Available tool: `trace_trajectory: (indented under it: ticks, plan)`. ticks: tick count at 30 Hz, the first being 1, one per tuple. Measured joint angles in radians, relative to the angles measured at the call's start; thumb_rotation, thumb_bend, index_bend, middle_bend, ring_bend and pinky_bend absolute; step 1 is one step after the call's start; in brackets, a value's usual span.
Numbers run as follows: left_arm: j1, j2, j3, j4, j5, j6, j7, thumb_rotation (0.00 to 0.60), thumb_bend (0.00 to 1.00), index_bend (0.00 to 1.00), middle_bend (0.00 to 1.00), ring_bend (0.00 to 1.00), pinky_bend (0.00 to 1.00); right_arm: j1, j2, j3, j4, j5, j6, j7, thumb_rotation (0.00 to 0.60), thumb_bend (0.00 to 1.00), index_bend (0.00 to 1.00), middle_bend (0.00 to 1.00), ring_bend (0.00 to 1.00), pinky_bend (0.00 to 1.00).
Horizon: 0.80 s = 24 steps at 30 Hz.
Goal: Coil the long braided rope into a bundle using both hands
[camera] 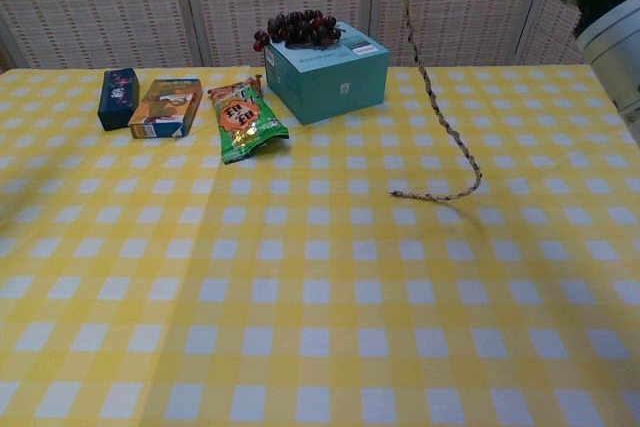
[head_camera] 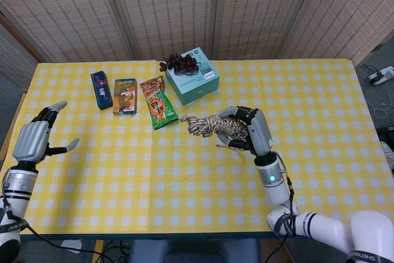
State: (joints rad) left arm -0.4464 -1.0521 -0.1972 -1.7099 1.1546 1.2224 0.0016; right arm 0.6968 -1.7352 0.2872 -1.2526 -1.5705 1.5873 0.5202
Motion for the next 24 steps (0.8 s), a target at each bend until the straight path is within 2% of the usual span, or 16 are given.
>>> trace_trajectory:
  ticks: [6, 15, 24]
  plan:
    - [0.079, 0.006, 0.040, 0.020, 0.044, 0.099, 0.019, 0.598, 0.24, 0.13, 0.12, 0.12, 0.22, -0.039, 0.030, -0.030, -0.028, -0.011, 0.010, -0.007, 0.600, 0.33, 0.93, 0.76, 0.62, 0.70]
    - [0.197, -0.024, 0.110, 0.030, 0.148, 0.255, 0.072, 0.600, 0.24, 0.15, 0.12, 0.12, 0.22, -0.074, 0.060, -0.052, -0.047, -0.020, 0.010, -0.010, 0.600, 0.33, 0.93, 0.76, 0.62, 0.70]
    - [0.279, -0.081, 0.163, 0.042, 0.203, 0.327, 0.139, 0.600, 0.24, 0.15, 0.12, 0.12, 0.20, -0.091, 0.087, -0.045, -0.076, -0.022, 0.013, -0.019, 0.600, 0.33, 0.93, 0.76, 0.62, 0.70]
